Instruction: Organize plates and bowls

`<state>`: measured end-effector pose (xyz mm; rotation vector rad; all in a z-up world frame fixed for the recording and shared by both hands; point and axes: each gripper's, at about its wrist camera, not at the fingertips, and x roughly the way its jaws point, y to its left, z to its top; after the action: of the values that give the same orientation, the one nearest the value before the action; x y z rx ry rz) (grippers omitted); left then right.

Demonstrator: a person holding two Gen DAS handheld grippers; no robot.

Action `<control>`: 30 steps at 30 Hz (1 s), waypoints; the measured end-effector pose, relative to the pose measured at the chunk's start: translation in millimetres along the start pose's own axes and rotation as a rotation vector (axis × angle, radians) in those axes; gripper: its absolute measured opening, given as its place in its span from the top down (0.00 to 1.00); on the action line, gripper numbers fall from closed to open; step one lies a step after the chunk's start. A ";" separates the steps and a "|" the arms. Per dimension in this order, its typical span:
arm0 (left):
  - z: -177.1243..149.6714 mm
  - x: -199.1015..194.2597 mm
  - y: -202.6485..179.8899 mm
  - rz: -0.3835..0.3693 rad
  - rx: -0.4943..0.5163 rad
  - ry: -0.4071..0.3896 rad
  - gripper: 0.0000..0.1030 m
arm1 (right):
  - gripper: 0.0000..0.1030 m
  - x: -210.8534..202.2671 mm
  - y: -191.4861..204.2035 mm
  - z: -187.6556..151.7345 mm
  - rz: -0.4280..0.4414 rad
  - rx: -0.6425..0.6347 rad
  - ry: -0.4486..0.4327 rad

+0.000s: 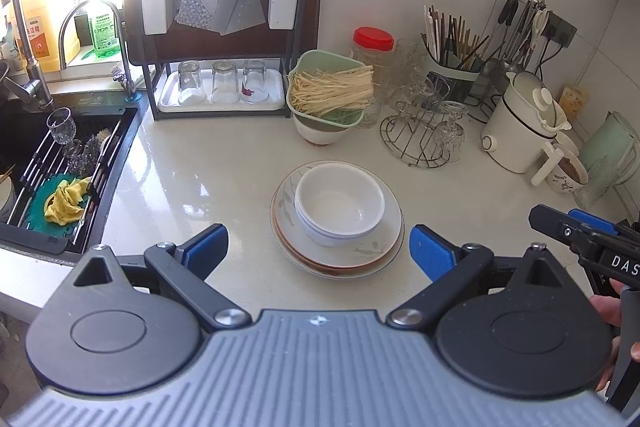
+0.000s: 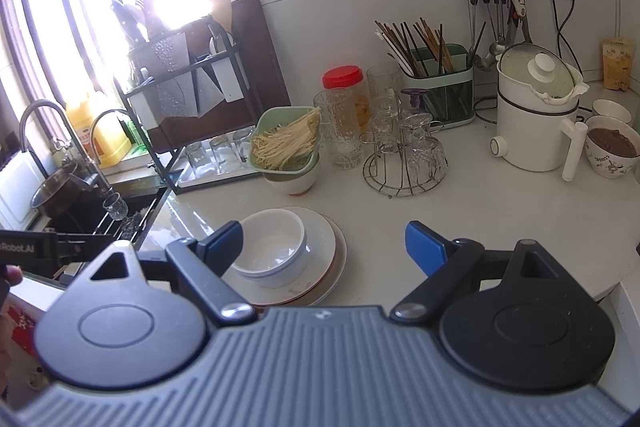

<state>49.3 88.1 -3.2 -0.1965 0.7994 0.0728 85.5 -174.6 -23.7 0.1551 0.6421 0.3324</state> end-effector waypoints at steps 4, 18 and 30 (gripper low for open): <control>0.4 0.0 -0.4 0.000 0.001 0.000 0.04 | 0.13 0.4 0.2 0.4 0.004 -0.002 -0.002; 2.1 1.5 -0.5 -0.001 0.004 0.000 0.04 | 0.13 0.3 -1.1 0.7 0.009 0.002 -0.003; 3.0 0.7 -0.7 0.002 0.005 -0.001 0.04 | 0.13 1.0 -1.5 -0.3 0.010 0.005 0.000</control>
<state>52.0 88.0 -1.6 -0.1914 0.7982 0.0729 86.4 -175.6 -24.9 0.1634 0.6423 0.3399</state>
